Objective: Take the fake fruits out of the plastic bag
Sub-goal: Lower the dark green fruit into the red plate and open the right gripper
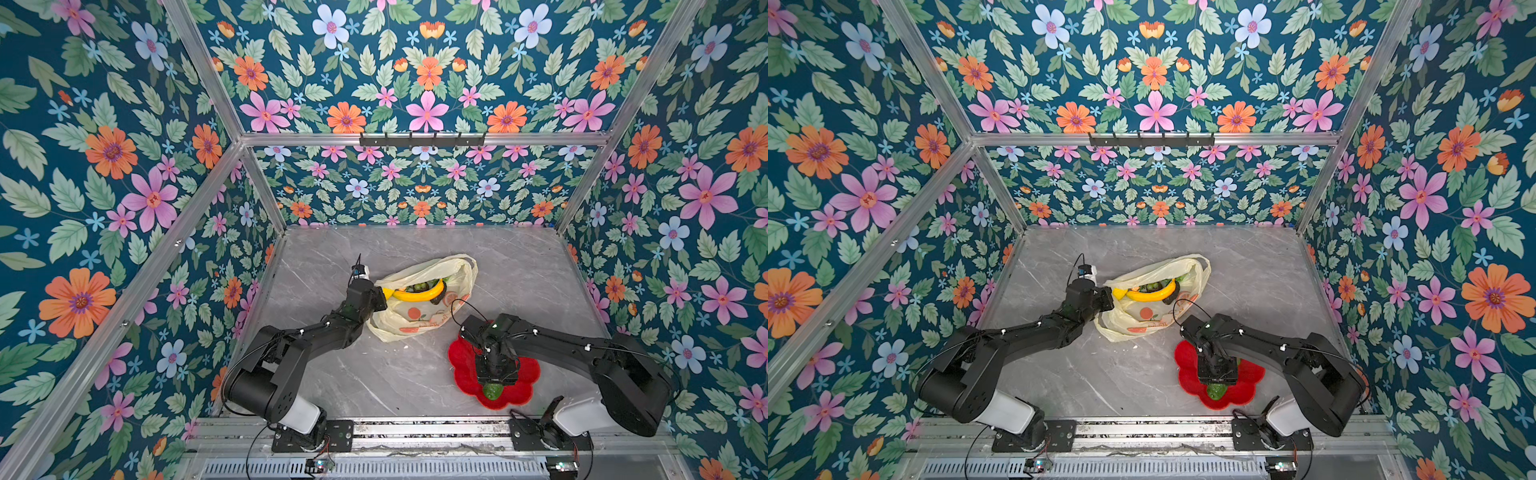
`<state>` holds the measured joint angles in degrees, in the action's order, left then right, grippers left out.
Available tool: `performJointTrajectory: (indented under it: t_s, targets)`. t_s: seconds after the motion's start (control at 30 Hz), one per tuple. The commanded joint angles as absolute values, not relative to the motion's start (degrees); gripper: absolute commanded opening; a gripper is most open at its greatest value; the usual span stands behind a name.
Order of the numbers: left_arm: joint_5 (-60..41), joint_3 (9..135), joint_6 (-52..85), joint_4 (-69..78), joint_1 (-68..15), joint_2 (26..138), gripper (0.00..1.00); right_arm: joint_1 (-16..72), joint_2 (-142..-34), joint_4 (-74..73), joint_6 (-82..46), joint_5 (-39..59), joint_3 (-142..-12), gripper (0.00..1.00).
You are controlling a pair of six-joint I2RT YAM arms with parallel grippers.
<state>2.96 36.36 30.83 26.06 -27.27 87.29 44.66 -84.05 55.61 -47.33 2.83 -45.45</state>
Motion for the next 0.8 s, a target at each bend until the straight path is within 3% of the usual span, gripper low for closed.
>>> performJointTrajectory:
  t_s: [0.0, 0.37, 0.77]
  targets:
    - [3.43, 36.30, 30.06, 26.72, -27.32, 87.34, 0.11, 44.76, -84.50, 55.94, -46.49, 1.87, -45.36, 0.53]
    - [3.43, 36.43, 29.94, 26.81, -27.29, 87.67, 0.11, 44.91, -84.40, 56.13, -46.34, 1.73, -45.93, 0.65]
    - [3.33, 36.48, 29.97, 26.72, -27.30, 87.54, 0.11, 45.17, -81.29, 59.79, -46.72, 0.74, -48.35, 0.71]
